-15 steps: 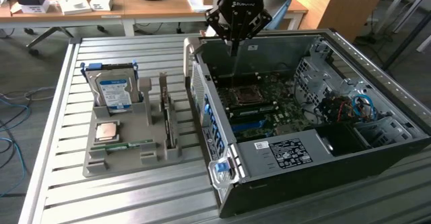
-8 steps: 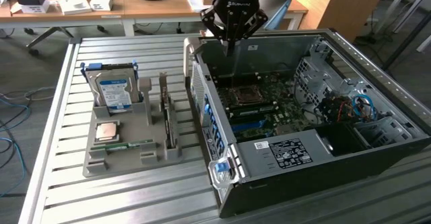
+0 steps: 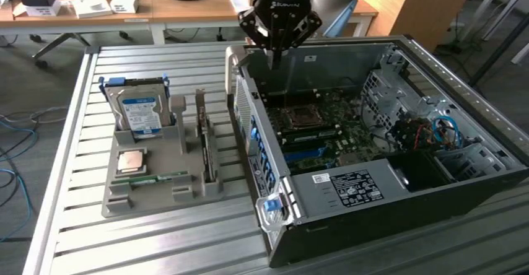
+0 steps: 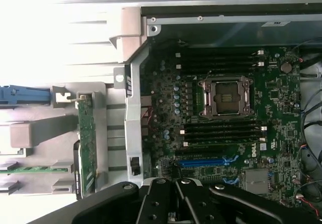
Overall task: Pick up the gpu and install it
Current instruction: 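Reach for the gpu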
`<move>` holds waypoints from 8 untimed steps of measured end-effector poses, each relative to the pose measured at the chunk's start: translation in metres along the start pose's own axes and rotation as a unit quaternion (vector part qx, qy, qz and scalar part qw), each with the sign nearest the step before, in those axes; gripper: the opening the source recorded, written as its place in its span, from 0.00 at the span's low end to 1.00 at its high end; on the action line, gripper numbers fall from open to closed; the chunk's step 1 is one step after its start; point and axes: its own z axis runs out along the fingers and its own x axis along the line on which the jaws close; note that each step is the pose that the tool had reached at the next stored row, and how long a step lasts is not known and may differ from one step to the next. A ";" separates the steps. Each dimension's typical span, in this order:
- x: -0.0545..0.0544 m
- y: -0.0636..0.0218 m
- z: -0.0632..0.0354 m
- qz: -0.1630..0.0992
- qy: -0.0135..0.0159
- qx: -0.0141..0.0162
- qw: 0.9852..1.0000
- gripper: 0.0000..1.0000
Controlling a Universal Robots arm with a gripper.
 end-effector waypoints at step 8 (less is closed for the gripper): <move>0.013 0.0001 -0.0003 0.000 0.000 0.000 1.000 0.11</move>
